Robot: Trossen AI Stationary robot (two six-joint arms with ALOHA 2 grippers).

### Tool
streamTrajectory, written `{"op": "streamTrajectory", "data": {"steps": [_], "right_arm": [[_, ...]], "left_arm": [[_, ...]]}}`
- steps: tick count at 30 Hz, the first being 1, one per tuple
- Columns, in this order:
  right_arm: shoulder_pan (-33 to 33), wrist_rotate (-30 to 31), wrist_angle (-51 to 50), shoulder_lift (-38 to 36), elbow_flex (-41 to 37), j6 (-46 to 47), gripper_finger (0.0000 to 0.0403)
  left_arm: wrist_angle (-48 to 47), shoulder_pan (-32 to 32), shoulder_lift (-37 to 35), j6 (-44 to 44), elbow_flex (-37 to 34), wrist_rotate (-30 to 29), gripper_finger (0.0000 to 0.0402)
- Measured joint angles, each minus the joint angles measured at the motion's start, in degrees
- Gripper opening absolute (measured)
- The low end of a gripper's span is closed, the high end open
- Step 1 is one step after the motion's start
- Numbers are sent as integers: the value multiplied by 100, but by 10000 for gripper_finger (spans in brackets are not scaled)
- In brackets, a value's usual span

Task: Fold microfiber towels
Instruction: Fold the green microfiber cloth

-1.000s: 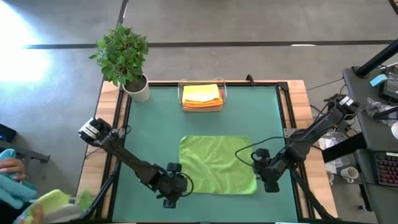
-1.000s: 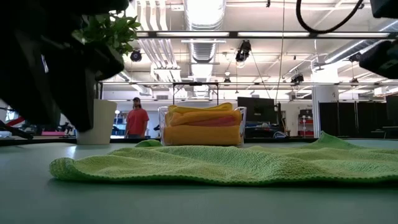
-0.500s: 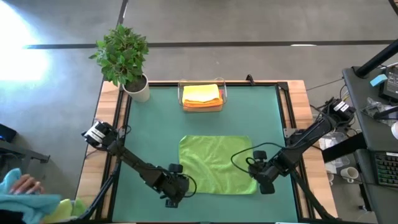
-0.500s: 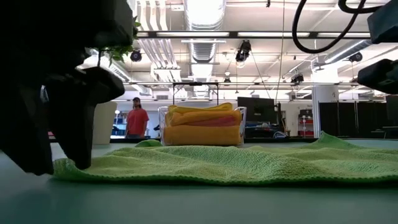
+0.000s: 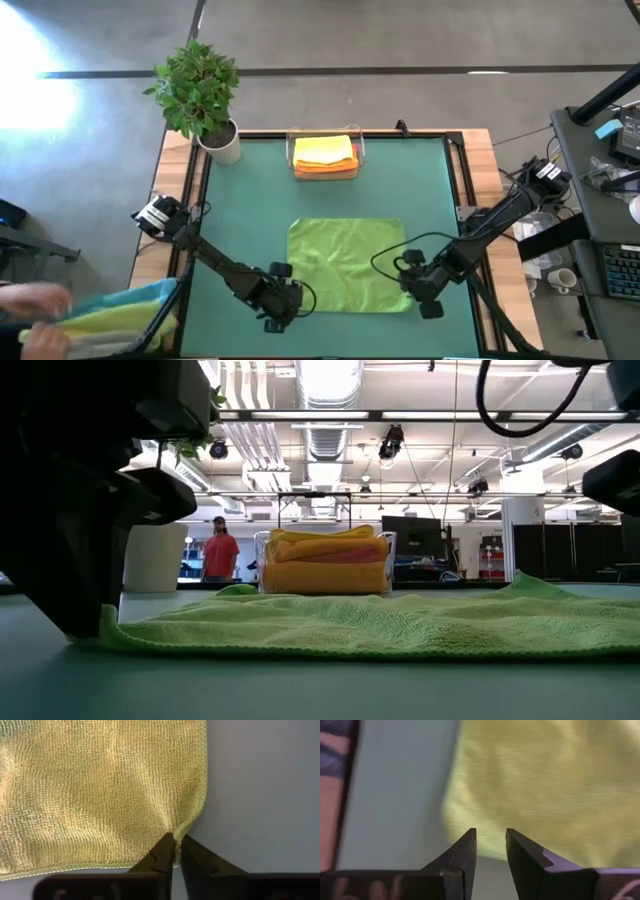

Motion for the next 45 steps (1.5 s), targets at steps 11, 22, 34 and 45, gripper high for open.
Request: {"op": "streamTrajectory", "data": {"steps": [11, 22, 34, 45], "right_arm": [[348, -34, 630, 76, -67, -317, 96], [370, -28, 802, 863, -58, -351, 147], [368, 7, 883, 1310, -40, -417, 112], [368, -89, 812, 1104, 8, -194, 11]], "left_arm": [[11, 0, 0, -10, 60, 164, 8], [15, 0, 0, -10, 66, 211, 8], [24, 0, 0, -10, 66, 218, 8], [-7, 9, -40, -267, 215, 299, 8]]}}
